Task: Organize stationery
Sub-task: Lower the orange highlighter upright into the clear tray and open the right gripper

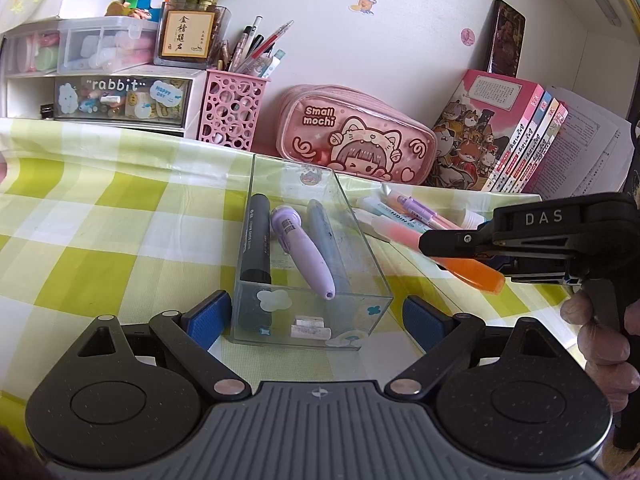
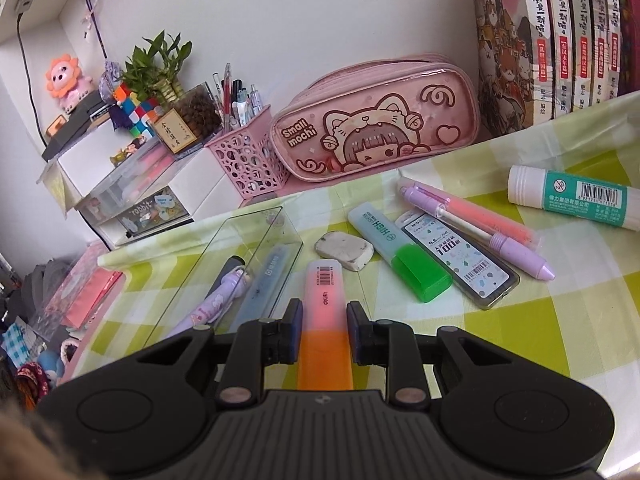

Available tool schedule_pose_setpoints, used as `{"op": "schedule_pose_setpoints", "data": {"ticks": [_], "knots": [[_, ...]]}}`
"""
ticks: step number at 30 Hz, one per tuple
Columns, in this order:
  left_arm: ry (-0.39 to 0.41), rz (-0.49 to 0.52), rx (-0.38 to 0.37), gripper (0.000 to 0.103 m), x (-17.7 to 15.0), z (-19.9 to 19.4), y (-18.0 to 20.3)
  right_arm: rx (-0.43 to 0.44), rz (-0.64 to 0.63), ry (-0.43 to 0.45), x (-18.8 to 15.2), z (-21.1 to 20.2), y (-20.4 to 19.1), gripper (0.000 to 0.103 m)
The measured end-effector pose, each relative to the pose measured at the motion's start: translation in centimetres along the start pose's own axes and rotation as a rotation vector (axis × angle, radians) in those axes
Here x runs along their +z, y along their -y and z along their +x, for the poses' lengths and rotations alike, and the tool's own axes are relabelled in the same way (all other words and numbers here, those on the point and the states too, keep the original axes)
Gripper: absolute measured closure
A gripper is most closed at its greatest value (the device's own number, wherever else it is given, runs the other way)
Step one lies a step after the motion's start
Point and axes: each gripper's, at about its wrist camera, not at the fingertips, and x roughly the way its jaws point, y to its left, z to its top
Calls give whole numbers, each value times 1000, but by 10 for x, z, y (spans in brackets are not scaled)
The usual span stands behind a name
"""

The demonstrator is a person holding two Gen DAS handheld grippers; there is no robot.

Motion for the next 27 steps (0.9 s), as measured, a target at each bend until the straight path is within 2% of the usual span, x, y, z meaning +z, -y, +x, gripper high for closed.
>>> {"op": "schedule_pose_setpoints", "data": {"ticks": [5, 9, 16, 27], "knots": [[-2, 5, -1, 14, -1, 0, 1, 98, 153, 1, 9, -1, 5, 47], [-1, 5, -2, 14, -1, 0, 1, 151, 204, -6, 13, 1, 0, 47], [-5, 11, 1, 14, -1, 0, 1, 166, 210, -23, 20, 11, -21, 47], [-5, 11, -4, 14, -1, -1, 0, 111, 283, -68, 27, 46, -46, 47]]}}
